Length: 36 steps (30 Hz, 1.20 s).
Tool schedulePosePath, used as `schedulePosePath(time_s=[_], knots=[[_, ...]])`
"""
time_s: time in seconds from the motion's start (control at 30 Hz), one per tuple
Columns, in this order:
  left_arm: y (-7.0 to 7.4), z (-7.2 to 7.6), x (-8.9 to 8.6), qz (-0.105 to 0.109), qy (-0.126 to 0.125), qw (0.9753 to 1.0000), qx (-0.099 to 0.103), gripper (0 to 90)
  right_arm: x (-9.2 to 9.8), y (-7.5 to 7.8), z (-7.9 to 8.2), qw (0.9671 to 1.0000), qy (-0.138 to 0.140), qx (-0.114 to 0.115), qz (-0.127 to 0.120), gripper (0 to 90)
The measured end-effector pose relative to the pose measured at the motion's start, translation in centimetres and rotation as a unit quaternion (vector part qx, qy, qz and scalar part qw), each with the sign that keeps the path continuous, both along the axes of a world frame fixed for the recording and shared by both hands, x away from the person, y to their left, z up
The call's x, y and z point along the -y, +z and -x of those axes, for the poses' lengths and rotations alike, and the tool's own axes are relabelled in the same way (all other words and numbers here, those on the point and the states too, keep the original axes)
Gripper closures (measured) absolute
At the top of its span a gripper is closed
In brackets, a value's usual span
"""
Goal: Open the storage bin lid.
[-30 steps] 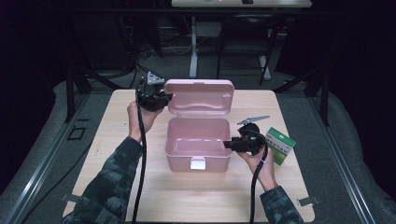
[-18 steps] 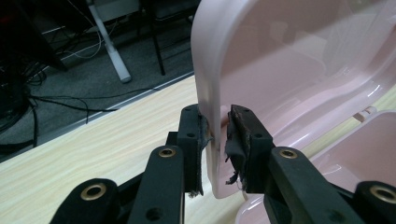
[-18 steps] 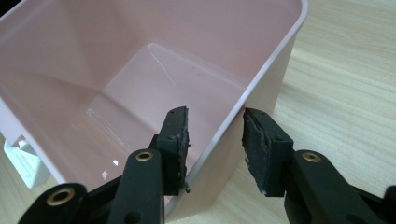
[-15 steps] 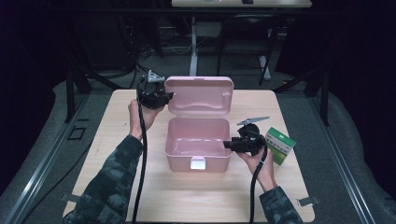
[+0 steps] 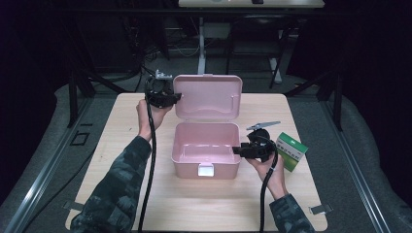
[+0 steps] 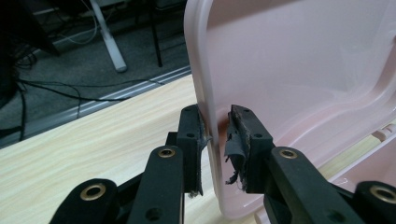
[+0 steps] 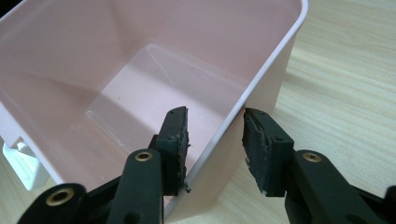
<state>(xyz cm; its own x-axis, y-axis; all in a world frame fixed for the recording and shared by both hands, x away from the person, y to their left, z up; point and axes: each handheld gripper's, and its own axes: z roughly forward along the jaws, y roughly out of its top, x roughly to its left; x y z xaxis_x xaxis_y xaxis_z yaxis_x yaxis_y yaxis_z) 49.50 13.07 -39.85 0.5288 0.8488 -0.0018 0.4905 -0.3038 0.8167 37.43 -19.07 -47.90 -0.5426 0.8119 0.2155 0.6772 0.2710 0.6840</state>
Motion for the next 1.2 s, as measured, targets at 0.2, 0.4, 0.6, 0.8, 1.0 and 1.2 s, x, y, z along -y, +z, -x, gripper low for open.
schedulePosePath(time_s=[0.2,0.4,0.6,0.8,1.0,1.2], knots=[[-0.3,-1.1,0.1,-0.005,0.007,0.9999,-0.014,80.8,-0.1,0.0,0.1,1.0,-0.002,-0.002,0.002,59.5],[-1.2,-2.1,0.3,-0.01,0.015,0.9995,-0.024,80.9,-0.1,0.1,0.1,1.0,-0.001,-0.003,0.005,59.6],[-2.1,-2.7,0.1,-0.016,0.023,0.9987,-0.042,80.8,0.0,0.0,0.1,1.0,-0.002,-0.002,0.004,60.8],[-2.8,-3.2,-0.2,-0.007,0.028,0.998,-0.057,80.7,0.0,0.0,0.1,1.0,-0.002,-0.002,0.004,61.6],[-3.1,-3.6,-0.1,-0.013,0.031,0.9974,-0.063,80.4,-0.1,0.0,0.1,1.0,-0.003,-0.001,0.005,61.5],[-4.0,-4.2,0.0,-0.008,0.04,0.9962,-0.077,79.8,-0.1,0.0,0.1,1.0,-0.005,-0.002,0.005,61.5]])
